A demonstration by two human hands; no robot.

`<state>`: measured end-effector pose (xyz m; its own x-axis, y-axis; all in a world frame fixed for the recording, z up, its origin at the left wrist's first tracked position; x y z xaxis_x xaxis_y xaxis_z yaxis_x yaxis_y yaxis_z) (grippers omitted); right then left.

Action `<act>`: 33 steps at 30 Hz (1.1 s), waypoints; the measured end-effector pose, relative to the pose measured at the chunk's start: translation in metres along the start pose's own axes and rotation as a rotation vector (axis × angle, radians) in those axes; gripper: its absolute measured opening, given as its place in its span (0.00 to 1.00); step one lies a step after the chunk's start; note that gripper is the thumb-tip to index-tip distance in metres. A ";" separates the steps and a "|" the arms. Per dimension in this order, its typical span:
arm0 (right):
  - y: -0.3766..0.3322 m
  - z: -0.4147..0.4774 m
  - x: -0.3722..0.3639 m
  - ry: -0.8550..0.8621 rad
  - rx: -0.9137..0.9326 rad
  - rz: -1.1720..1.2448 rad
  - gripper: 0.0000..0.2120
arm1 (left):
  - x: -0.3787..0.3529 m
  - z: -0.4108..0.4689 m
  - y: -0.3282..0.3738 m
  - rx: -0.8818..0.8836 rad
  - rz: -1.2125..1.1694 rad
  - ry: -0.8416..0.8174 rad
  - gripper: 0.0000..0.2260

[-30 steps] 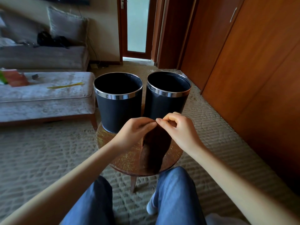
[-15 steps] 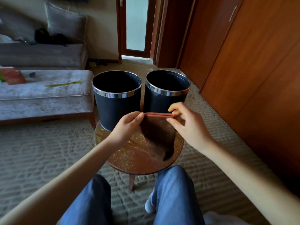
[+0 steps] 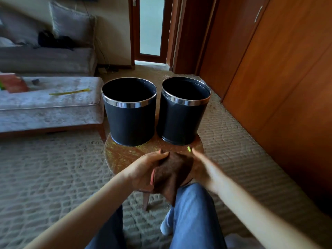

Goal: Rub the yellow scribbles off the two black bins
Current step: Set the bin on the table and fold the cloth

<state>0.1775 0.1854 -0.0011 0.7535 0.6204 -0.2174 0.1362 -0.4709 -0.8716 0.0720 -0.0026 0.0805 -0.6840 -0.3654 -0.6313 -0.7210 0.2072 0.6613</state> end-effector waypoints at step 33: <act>-0.102 -0.146 -0.090 -0.120 0.732 -0.555 0.14 | -0.003 -0.056 0.084 -0.697 0.994 0.193 0.16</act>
<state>0.1891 0.0859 0.1713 0.6248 0.7183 0.3061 -0.0127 0.4013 -0.9158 0.0203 -0.0345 0.1605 -0.8317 -0.4662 0.3016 0.3582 -0.0354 0.9330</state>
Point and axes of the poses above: each hand's wrist, its own z-axis towards the middle knuckle, its own x-axis out of the back of the hand, y = z × x, the point moved 8 cm from there along z, towards the middle knuckle, and after that the axes turned 3 degrees about y, right-handed, at the moved point
